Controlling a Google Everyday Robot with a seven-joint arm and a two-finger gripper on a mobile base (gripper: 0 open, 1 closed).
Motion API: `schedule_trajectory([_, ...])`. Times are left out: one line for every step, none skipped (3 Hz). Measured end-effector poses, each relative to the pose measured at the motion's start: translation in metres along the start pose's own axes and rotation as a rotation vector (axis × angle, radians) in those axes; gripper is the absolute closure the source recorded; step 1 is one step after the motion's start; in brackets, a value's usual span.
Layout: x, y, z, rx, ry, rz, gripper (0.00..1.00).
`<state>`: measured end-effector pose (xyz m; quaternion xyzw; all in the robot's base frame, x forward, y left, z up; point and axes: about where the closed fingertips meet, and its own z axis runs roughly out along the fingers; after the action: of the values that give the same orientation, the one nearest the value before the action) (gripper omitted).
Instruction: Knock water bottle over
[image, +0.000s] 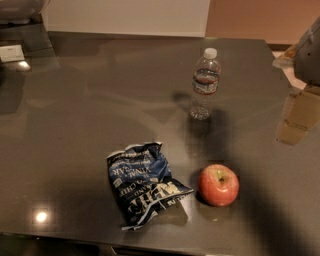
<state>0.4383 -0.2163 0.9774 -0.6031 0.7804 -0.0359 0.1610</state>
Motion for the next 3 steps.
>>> schedule_trajectory([-0.001, -0.001, 0.0, 0.004, -0.003, 0.001, 0.0])
schedule_trajectory([-0.014, -0.02, 0.01, 0.007, -0.038, 0.019, 0.0])
schedule_trajectory([-0.032, -0.045, 0.028, -0.003, -0.082, 0.052, 0.0])
